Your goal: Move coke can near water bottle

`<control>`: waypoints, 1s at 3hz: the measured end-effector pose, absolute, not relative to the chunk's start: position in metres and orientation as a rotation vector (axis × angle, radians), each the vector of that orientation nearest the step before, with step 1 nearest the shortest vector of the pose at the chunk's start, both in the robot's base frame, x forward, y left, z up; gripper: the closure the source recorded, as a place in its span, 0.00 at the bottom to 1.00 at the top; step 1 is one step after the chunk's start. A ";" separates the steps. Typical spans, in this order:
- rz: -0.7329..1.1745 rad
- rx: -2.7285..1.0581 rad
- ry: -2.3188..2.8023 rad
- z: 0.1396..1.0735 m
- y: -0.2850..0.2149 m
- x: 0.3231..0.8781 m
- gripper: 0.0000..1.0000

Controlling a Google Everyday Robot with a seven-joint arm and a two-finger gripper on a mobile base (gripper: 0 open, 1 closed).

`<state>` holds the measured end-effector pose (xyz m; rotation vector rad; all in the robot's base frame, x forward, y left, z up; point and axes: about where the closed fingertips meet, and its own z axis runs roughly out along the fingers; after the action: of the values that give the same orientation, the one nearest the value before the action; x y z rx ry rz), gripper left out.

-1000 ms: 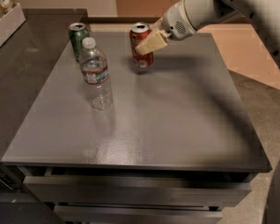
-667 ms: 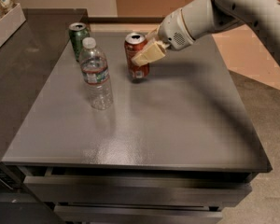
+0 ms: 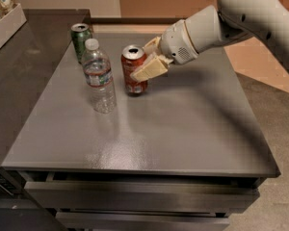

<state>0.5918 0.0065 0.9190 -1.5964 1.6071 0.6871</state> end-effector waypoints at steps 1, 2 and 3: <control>0.729 -1.621 1.566 0.918 0.014 0.582 1.00; 0.772 -1.636 1.557 0.913 0.022 0.574 1.00; 0.807 -1.631 1.576 0.906 0.025 0.572 0.82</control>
Offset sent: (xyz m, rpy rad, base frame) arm -0.0260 0.0185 -0.0109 0.0427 0.0551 0.0961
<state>0.5716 0.0248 0.9059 -1.6309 1.5760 0.8067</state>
